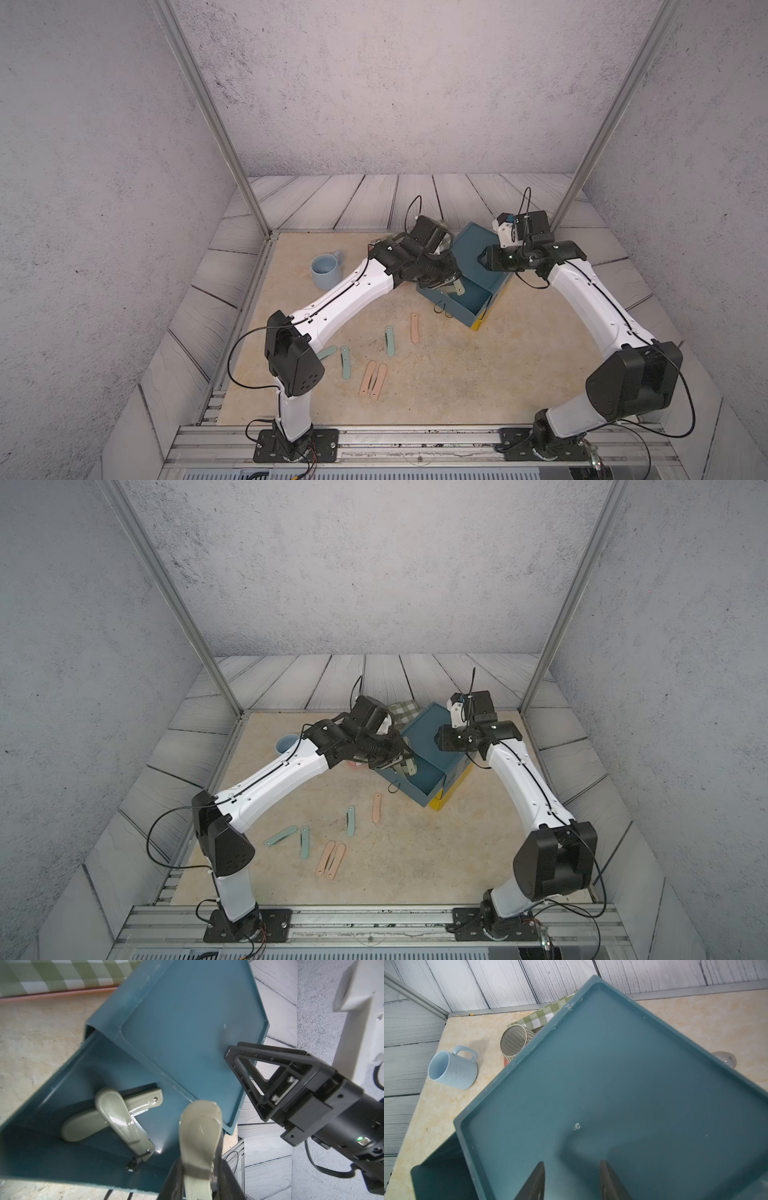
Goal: Place the fruit knives into the drawer by color
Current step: Place the fruit knife in the drawer.
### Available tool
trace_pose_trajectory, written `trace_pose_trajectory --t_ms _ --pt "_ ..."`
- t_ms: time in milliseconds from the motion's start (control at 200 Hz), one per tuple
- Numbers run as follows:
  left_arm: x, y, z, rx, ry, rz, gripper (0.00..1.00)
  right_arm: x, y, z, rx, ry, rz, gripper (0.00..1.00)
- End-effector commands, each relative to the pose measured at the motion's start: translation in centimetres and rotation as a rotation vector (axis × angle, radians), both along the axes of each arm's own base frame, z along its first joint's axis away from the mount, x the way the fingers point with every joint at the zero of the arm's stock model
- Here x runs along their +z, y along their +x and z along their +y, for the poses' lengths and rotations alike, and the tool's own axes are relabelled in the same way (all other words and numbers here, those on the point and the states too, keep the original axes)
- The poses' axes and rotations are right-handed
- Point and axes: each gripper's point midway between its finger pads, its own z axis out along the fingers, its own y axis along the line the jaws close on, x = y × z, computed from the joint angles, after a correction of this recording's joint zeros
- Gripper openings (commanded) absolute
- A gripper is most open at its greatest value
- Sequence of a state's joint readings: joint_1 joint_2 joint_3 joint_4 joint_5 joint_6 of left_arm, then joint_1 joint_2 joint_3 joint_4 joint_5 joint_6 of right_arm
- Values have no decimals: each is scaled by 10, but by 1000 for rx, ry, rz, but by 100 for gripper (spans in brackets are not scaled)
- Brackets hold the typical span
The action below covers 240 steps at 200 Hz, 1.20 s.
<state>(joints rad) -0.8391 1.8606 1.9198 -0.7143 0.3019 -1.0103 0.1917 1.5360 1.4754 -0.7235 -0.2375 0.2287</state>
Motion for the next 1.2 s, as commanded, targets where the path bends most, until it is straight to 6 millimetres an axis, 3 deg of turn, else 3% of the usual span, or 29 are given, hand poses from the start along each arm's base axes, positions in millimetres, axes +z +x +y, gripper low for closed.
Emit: trace_pose_trajectory --t_ms 0,445,751,1061,1196 --pt "-13 3 -2 2 30 3 18 -90 -64 -17 -27 -98 422 44" --pt "-43 6 -9 -10 75 43 19 -91 -66 -18 -26 -103 423 44" --pt "-53 5 -11 -18 88 61 33 -91 -66 -18 -25 -102 422 44" --pt "-51 6 -15 -32 84 54 37 -92 -67 -18 -25 -103 425 44" --pt "-28 11 -18 -44 65 3 36 -93 -67 -18 -25 -103 426 44"
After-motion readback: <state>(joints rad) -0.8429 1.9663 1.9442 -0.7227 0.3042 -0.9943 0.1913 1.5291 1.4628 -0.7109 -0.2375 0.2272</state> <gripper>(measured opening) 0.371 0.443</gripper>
